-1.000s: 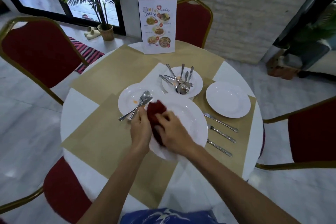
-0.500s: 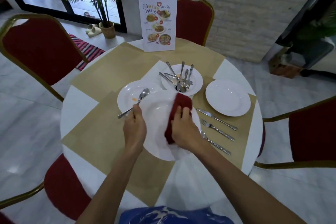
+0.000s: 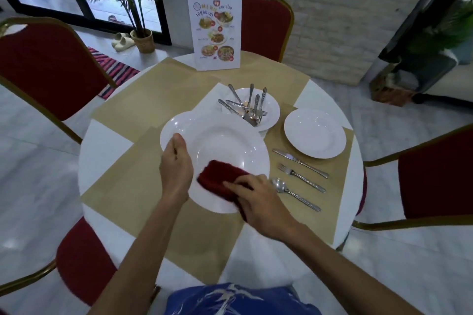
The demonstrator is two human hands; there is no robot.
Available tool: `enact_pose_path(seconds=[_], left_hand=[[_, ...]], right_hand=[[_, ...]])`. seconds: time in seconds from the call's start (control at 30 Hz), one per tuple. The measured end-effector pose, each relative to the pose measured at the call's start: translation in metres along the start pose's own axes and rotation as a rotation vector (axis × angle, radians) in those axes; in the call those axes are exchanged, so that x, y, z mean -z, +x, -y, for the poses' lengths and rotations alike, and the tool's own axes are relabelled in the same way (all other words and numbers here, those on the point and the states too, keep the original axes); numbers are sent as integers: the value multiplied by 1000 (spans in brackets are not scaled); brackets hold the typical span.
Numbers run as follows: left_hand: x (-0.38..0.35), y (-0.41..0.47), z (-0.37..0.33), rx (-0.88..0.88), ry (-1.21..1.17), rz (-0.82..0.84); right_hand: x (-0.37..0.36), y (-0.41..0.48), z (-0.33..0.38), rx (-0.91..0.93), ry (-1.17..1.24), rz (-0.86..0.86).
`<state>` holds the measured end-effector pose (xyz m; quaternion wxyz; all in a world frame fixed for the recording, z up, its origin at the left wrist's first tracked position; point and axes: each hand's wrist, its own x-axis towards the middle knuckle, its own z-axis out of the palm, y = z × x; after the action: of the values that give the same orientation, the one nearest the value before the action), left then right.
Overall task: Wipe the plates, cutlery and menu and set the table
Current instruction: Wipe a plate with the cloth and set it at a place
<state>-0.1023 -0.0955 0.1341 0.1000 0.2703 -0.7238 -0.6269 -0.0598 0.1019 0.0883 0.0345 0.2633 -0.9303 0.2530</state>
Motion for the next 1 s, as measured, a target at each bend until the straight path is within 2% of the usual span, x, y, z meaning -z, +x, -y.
enact_pose_path(seconds=[0.1, 0.17, 0.23, 0.3, 0.4, 0.43, 0.5, 0.57, 0.63, 0.7, 0.77, 0.83, 0.93, 1.0], left_hand=[[-9, -17, 0, -2, -3, 99], [-24, -30, 0, -27, 53, 154], [-27, -32, -4, -22, 56, 149], [-15, -16, -5, -7, 58, 109], [6, 3, -6, 10, 27, 59], [8, 2, -4, 15, 11, 69], [-1, -9, -2, 40, 3, 135], [-17, -25, 0, 32, 15, 170], [-25, -30, -1, 12, 16, 175], [-19, -18, -1, 32, 16, 130], [-4, -5, -1, 82, -14, 101], [8, 3, 4, 103, -51, 103], [8, -5, 5, 144, -113, 93], [-4, -18, 3, 137, -84, 131]], right_hand=[[7, 28, -33, -253, -48, -170], [4, 41, -9, -332, 86, -212], [-6, 31, 33, -264, 275, -150], [-13, 4, 56, -158, 341, -20], [-10, -13, 23, -33, 149, -13], [-7, -8, 3, -64, 83, -31], [1, 16, -24, -248, -6, -54], [5, 44, -15, -414, 61, -101], [3, 51, 22, -387, 247, -63], [-1, 33, 52, -217, 365, 80], [2, 11, 51, -81, 284, 182], [12, 9, 24, -71, 137, 209], [23, 31, -12, -275, -30, 99], [22, 51, -11, -393, -16, -21]])
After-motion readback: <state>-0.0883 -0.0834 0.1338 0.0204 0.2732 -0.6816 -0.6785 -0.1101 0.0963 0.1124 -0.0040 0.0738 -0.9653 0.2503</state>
